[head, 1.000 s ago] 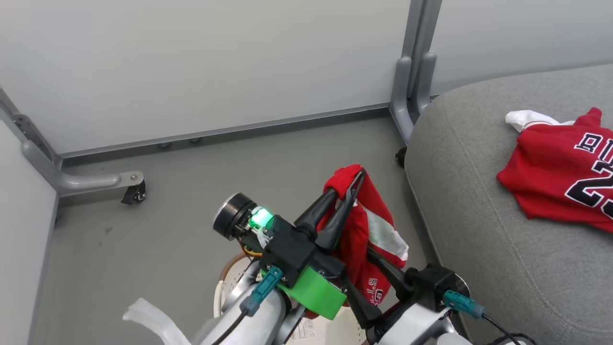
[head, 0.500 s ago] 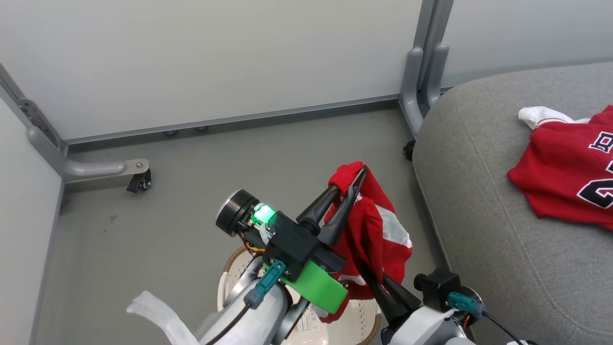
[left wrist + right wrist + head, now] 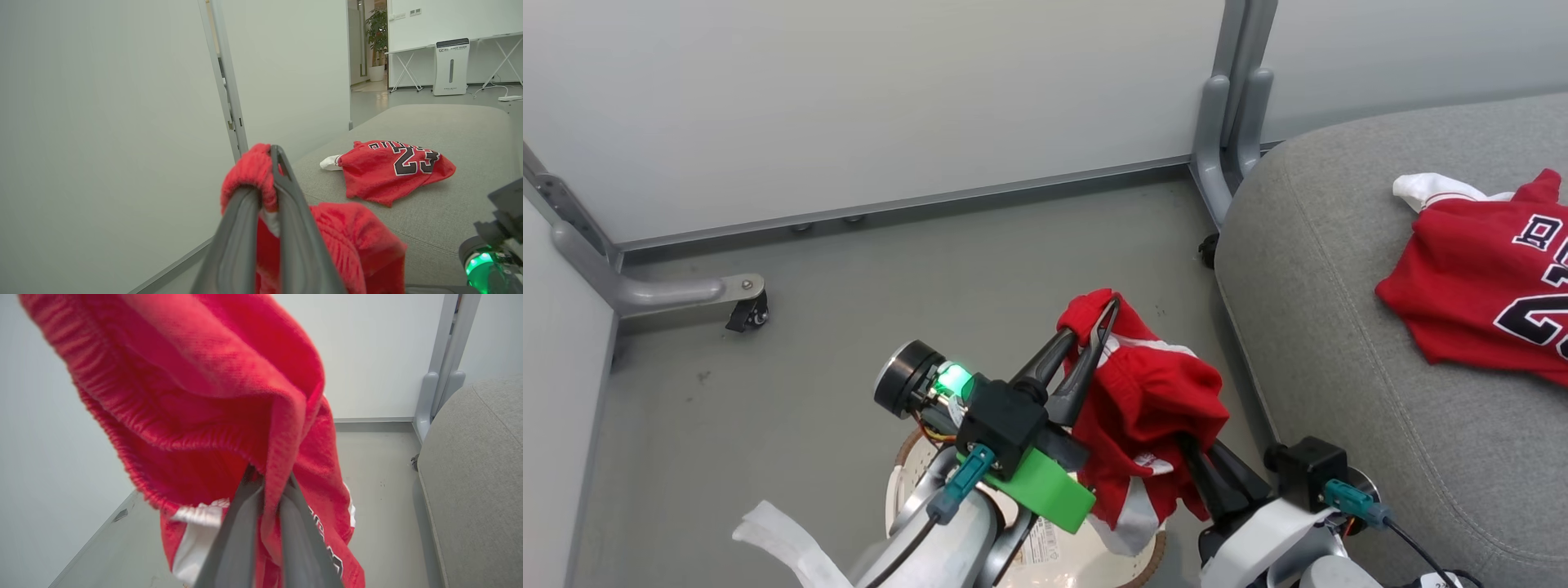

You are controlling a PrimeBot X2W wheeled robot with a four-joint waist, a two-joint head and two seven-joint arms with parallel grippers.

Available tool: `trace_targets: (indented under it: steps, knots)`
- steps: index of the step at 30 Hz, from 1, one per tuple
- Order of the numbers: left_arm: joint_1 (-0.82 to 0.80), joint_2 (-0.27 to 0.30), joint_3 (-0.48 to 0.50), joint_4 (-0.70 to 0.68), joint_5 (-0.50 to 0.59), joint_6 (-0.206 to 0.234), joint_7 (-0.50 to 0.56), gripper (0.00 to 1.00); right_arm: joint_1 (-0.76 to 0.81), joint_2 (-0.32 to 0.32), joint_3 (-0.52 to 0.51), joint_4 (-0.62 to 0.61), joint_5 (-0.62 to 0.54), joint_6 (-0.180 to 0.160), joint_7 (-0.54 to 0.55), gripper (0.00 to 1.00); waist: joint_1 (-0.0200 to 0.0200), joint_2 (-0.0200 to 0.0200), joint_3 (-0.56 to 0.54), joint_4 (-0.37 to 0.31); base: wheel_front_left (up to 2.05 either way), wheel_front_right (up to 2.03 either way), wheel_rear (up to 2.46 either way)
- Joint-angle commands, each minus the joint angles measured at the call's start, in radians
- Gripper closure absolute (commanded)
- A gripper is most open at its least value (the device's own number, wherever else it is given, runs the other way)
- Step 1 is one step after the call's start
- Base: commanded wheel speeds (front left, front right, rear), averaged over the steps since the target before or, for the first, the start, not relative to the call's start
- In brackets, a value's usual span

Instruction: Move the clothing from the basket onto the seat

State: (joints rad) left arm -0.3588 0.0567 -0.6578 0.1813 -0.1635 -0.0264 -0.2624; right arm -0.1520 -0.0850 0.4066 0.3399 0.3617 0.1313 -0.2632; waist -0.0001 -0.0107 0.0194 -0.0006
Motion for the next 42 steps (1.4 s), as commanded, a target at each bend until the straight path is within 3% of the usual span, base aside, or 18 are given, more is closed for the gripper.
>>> trace_targets:
  steps: [1,3,4,5,24,35,42]
  knots:
    - [0.012,0.004,0.005,0.003,0.008,-0.004,-0.004,1.00,0.016,-0.005,-0.003,-0.006,-0.007,-0.001,-0.002,1.00,0.0001,0.0107,0.000,-0.001,0.00,0.00,0.00]
    - [0.016,0.003,0.007,0.007,0.007,-0.006,-0.004,1.00,0.020,-0.005,-0.007,-0.007,-0.008,-0.001,-0.002,1.00,0.0001,0.0107,-0.001,-0.003,0.00,0.00,0.00]
    - [0.017,0.003,0.007,0.009,0.006,-0.007,-0.004,0.69,0.021,-0.005,-0.008,-0.008,-0.009,-0.001,-0.002,1.00,0.0001,0.0107,-0.001,-0.003,0.00,0.00,0.00]
    - [0.017,0.002,0.008,0.010,0.006,-0.007,-0.004,0.00,0.021,-0.004,-0.008,-0.008,-0.009,-0.001,-0.002,1.00,0.0001,0.0107,-0.001,-0.004,0.00,0.00,0.00]
    - [0.052,0.016,0.017,0.077,0.014,-0.035,-0.004,0.00,0.016,0.012,-0.032,-0.050,0.022,-0.001,-0.002,1.00,0.0001,0.0107,0.002,-0.032,0.00,0.00,0.00]
    - [0.114,0.047,0.020,0.071,-0.043,-0.078,-0.004,0.00,0.010,0.022,-0.103,-0.107,0.045,-0.001,-0.002,1.00,0.0001,0.0107,0.009,-0.037,0.00,0.00,0.00]
    - [0.155,0.067,0.031,0.049,-0.042,-0.084,-0.004,0.00,0.017,0.027,-0.147,-0.126,0.041,-0.001,-0.002,1.00,0.0001,0.0107,0.013,-0.035,0.00,0.00,0.00]
